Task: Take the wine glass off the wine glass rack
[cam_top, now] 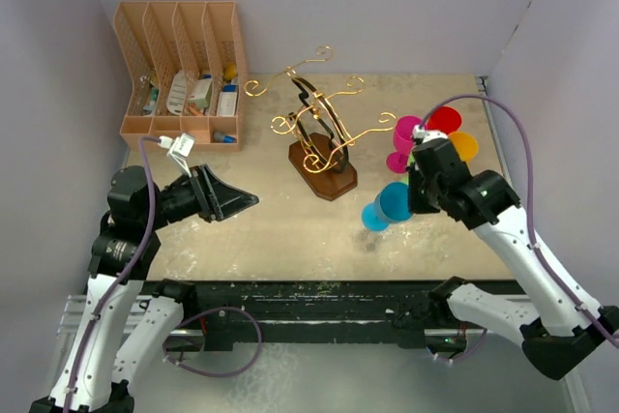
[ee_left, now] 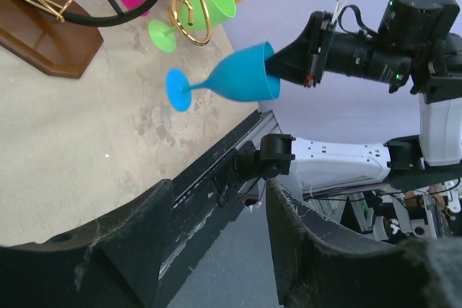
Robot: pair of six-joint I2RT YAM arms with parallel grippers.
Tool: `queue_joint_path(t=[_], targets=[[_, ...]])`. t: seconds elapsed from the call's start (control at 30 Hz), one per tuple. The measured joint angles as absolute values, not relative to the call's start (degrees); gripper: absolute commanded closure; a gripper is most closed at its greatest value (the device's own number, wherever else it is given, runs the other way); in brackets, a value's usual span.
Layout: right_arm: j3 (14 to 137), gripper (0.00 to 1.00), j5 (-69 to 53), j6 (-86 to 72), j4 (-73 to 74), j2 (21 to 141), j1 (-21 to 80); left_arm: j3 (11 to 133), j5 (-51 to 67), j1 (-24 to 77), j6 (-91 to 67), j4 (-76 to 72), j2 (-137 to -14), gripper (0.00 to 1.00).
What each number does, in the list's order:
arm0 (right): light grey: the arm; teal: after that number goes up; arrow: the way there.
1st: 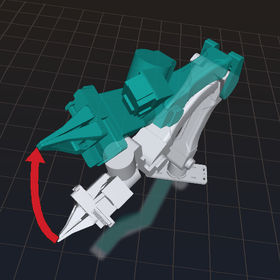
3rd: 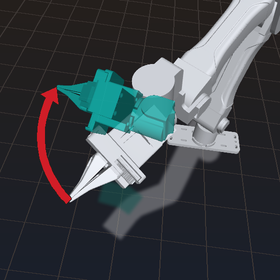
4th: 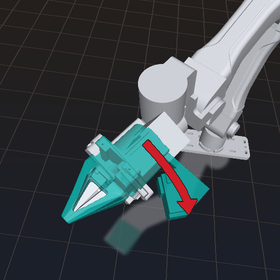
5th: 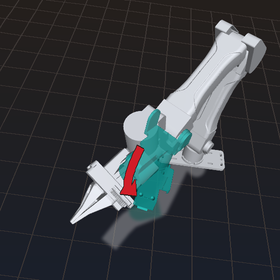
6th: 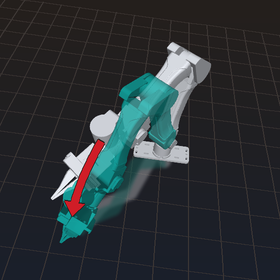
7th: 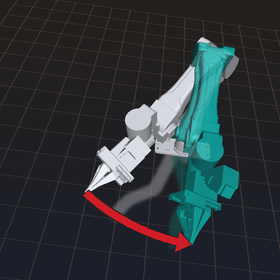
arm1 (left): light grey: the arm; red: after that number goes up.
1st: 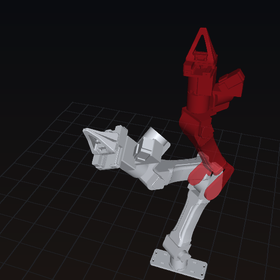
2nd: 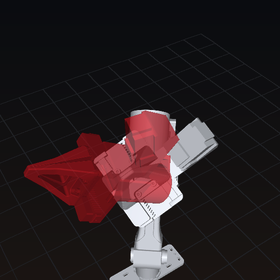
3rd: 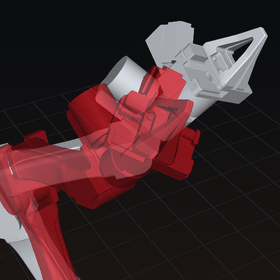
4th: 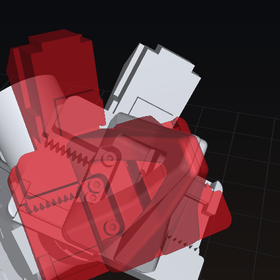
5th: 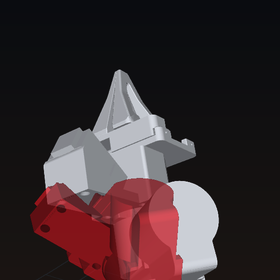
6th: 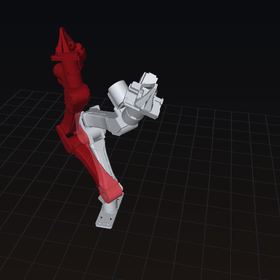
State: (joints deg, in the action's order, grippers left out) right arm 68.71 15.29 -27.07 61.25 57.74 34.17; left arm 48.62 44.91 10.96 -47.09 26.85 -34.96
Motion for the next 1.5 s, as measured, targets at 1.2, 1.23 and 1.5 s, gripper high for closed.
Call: queue_joint_path(t=[1.2, 1.23, 1.5], targets=[[67.9, 1.00, 10.5, -23.1, 51.0, 72.4, 9.0, 50.9, 32.0, 11.0, -31.9, 40.9, -39.2, 0.42], [67.9, 1.00, 10.3, -23.1, 51.1, 72.6, 9.0, 50.9, 31.4, 11.0, -31.3, 41.3, -39.2, 0.42], [67.9, 1.00, 9.8, -22.7, 51.0, 74.6, 8.9, 50.7, 29.1, 10.9, -27.9, 41.6, -39.5, 0.42]])
